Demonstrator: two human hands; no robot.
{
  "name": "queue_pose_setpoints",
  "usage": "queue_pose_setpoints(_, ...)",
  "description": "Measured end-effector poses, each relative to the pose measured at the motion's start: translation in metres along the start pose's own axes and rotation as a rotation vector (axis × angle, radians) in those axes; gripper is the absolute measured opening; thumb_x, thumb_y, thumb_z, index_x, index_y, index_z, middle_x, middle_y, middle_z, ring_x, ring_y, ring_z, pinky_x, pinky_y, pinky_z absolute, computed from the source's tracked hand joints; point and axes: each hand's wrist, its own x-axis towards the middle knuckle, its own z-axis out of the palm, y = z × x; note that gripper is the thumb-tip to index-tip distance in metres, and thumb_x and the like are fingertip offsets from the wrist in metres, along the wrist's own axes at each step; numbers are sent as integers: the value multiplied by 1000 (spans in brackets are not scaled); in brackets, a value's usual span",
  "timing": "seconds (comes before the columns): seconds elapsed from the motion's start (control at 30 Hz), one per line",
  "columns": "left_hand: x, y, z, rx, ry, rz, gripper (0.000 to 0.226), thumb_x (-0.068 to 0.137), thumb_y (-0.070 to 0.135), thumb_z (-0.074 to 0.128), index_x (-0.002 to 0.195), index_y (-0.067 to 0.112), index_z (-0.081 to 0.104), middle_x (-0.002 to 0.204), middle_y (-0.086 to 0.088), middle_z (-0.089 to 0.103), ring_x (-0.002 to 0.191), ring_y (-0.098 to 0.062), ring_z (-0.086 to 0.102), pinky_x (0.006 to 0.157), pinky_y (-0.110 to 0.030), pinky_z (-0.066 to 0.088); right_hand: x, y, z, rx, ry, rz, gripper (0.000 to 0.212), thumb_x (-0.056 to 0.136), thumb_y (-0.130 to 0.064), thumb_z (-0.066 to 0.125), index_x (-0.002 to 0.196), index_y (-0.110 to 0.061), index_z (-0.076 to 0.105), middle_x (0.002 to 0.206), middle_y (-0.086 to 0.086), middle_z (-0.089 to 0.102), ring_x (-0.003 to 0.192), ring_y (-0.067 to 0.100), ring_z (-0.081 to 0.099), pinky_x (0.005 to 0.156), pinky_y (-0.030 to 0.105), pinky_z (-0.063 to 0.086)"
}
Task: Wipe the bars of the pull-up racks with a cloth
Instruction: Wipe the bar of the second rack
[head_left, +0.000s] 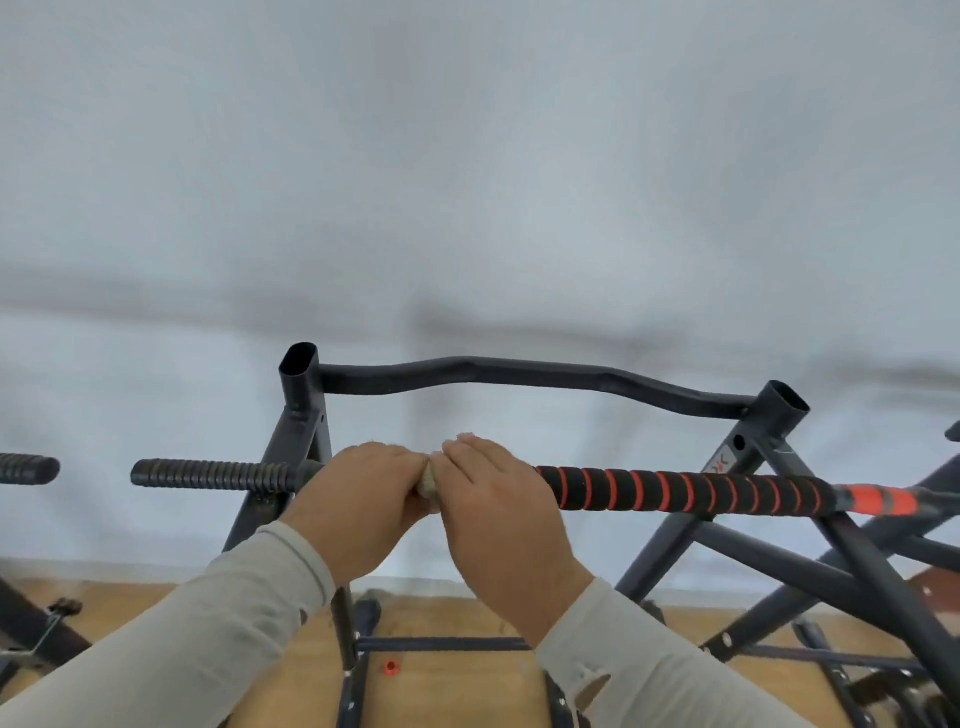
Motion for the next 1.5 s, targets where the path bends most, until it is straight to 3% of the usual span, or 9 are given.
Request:
queue_pose_setpoints(0.1, 0, 0, 0, -13, -21, 11, 18, 100, 47, 50, 90, 33, 56, 80, 13, 59, 81, -8, 55, 81, -27, 47, -12, 35, -21, -39, -77, -81, 34, 87, -9, 66, 119, -18, 68, 120, -1, 69, 114, 21, 64, 97, 40, 55)
queue_pose_setpoints(0.3, 1, -3, 2, -28, -24, -6, 17, 100, 46, 52, 91, 31, 55, 80, 9, 59, 80, -10, 56, 80, -27, 48, -13, 66, -61, -224, -332, 173, 18, 92, -21, 62, 108, -28, 59, 99, -10, 62, 89, 13, 56, 86, 27, 47)
queue_pose_setpoints(0.47, 0, -2, 4, -15, 8, 16, 20, 100, 46, 52, 86, 32, 53, 78, 11, 57, 80, -12, 55, 82, -29, 45, 4, 13, -25, -55, -142, 199, 16, 80, -14, 71, 87, -26, 63, 74, -11, 51, 73, 16, 58, 71, 31, 53)
queue_pose_setpoints(0.57, 0, -2, 5, -5, 35, 14, 27, 100, 47, 49, 79, 30, 49, 76, 13, 56, 79, -13, 55, 83, -27, 44, 9, -6, -7, 44, -37, 76, 19, 77, -11, 78, 95, -15, 72, 97, 5, 74, 93, 27, 71, 89, 45, 59)
queue_pose_setpoints(0.73, 0, -3, 4, -9, 15, 25, 19, 100, 48, 50, 92, 33, 57, 79, 13, 58, 80, -9, 54, 82, -28, 46, -16, 31, -25, 21, -74, -91, 36, 86, -7, 71, 120, -19, 68, 124, -3, 69, 120, 17, 60, 108, 36, 49)
queue_pose_setpoints(0.97, 1, -5, 5, 10, 9, 19, 16, 100, 48, 50, 98, 33, 55, 85, 12, 60, 83, -10, 56, 88, -29, 48, -42, 87, -65, -224, -214, 244, 26, 84, -11, 71, 104, -27, 71, 107, -9, 72, 96, 16, 65, 90, 34, 54)
queue_pose_setpoints(1.1, 1, -6, 9, 11, 20, 19, 17, 100, 49, 51, 102, 34, 57, 87, 13, 61, 85, -9, 57, 91, -28, 48, -32, 50, -43, -124, -18, 350, 19, 85, -6, 66, 85, -24, 60, 78, -11, 55, 69, 10, 46, 67, 22, 42)
queue_pose_setpoints(1.3, 3, -10, 10, 45, 45, 14, 15, 99, 42, 52, 99, 32, 63, 91, 13, 66, 87, -12, 60, 91, -30, 49, -3, -20, -3, 62, 29, 78, 25, 90, -12, 65, 114, -10, 71, 120, 9, 73, 122, 26, 64, 111, 43, 47)
queue_pose_setpoints(1.5, -1, -5, 6, -25, 15, 11, 16, 99, 49, 53, 104, 36, 60, 88, 14, 64, 85, -8, 58, 91, -29, 50, -39, 43, -40, -47, -42, 101, 34, 81, 0, 68, 111, -16, 74, 122, 0, 70, 117, 20, 62, 104, 38, 53)
